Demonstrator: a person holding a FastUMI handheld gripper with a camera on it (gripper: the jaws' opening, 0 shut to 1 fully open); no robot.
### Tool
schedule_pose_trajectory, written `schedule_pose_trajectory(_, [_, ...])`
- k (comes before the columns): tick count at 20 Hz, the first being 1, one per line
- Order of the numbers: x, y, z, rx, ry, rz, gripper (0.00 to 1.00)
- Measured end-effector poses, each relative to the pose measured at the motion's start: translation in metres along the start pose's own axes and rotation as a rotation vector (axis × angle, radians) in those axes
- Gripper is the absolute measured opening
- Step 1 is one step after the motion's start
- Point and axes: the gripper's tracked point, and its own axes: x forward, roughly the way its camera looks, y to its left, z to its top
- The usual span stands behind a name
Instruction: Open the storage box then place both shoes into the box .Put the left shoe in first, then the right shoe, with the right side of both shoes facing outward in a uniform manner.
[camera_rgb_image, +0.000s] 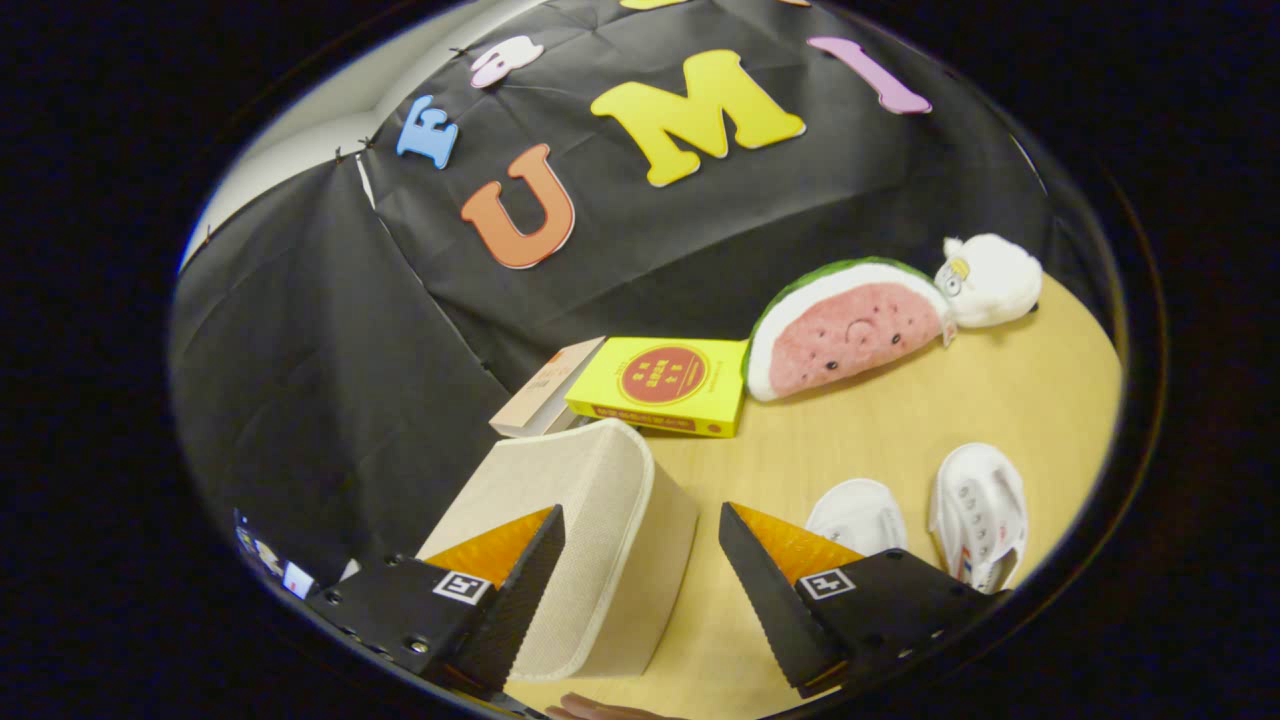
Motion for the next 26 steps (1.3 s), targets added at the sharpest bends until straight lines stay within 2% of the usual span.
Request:
schedule_pose_trajectory(2, [0.020, 0.005, -0.006, 0.056, 0.061, 0.094, 0.95])
schedule_pose_trajectory(4, [0.033, 0.004, -0.014, 0.119, 0.101, 0.148, 0.96])
schedule_pose_trajectory(5, [0.038, 0.009, -0.015, 0.157, 0.102, 0.199, 0.96])
schedule_pose_trajectory(10, [0.048, 0.020, -0.020, 0.319, 0.144, 0.346, 0.93])
schedule_pose_trajectory(11, [0.049, 0.025, -0.021, 0.353, 0.150, 0.366, 0.84])
schedule_pose_trajectory(12, [0.049, 0.020, -0.020, 0.360, 0.150, 0.361, 0.74])
schedule_pose_trajectory(16, [0.048, 0.018, -0.021, 0.371, 0.154, 0.349, 0.64])
schedule_pose_trajectory(18, [0.042, 0.017, -0.020, 0.345, 0.150, 0.329, 0.64])
schedule_pose_trajectory(24, [0.029, 0.007, -0.005, 0.299, 0.124, 0.191, 0.34])
schedule_pose_trajectory(26, [0.019, 0.015, 0.009, 0.342, 0.105, 0.217, 0.24])
